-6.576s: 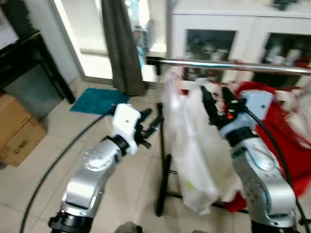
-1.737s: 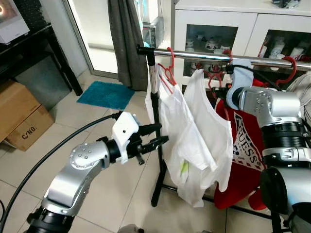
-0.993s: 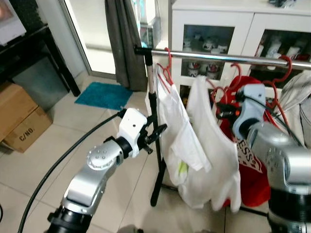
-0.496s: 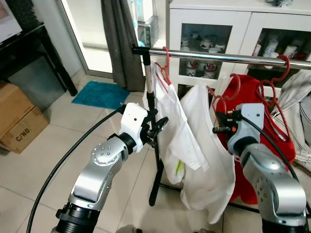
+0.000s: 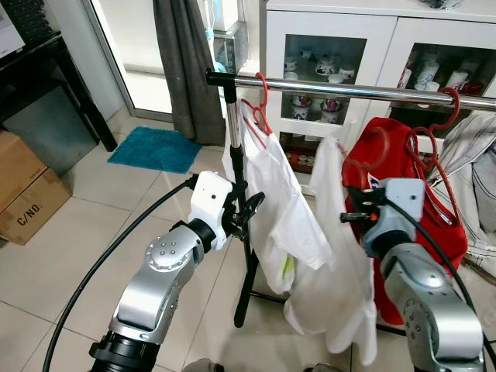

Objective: Hang hanger

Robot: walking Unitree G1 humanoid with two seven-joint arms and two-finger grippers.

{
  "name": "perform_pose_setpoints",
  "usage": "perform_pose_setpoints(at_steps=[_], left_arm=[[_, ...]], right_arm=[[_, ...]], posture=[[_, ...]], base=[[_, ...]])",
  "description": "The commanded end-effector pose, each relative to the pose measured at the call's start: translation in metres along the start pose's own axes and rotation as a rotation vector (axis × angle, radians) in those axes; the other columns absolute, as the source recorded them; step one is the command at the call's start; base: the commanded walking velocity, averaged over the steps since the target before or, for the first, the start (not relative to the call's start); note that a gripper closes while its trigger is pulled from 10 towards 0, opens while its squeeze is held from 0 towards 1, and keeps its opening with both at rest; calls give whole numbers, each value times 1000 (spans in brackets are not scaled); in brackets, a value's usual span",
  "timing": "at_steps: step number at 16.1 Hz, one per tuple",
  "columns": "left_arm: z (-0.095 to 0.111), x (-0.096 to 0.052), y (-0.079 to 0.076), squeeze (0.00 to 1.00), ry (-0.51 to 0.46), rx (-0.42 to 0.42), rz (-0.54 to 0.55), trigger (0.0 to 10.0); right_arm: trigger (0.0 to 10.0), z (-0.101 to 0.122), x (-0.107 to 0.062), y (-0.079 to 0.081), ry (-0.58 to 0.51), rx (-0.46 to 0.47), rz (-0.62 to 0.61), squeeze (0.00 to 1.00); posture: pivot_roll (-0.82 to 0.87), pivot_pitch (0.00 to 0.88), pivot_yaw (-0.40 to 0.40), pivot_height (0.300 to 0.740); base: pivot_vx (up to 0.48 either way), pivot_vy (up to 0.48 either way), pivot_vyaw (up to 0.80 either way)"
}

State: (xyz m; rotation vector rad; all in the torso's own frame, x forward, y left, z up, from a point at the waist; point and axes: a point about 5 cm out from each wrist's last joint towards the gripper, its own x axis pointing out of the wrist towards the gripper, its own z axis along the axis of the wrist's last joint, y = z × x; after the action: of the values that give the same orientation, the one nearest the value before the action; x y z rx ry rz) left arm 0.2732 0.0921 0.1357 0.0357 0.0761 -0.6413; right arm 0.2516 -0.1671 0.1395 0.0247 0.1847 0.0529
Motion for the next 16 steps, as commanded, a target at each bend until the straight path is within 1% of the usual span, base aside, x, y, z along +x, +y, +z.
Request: perform_pose_setpoints(at_steps=[1,2,4,6,10,11,16], left_arm=[[3,1,-1,0,-4,0,-2,10000],[3,2,-1,0,-6,-8,-4,10000],[3,3,0,0,0,9,-10,10000],[3,2,5,0,-6,-3,21,10000],[3,1,6,0,-2,7,23,10000],[2,0,7,0,-1,9,24,10000],[2,1,5,0,0,12,4,10000]], right_arm=[[0,5,-2,0,-45,7,-13,0],[0,6,-2,0,-51,8,-13,0],[0,4,-1,0,-44,-2,-20,0],[0,4,-2,4,-36,-8,16,0],[0,0,0,4,-23,-13,19,0],[0,0,0,5,-16,-33,33,0],[0,-2,-3,-1,-13,-64,18,0]], posture=[[-38,23,81,740],[-37,22,85,740],[-37,35,72,740],[-41,31,70,740],[-32,27,60,740],[-38,21,69,740],[-46,14,83,740]], base=[[-281,0,0],[-289,0,0],[-292,0,0],[-302,0,0],[-318,0,0],[-315,0,0],[-313,0,0]])
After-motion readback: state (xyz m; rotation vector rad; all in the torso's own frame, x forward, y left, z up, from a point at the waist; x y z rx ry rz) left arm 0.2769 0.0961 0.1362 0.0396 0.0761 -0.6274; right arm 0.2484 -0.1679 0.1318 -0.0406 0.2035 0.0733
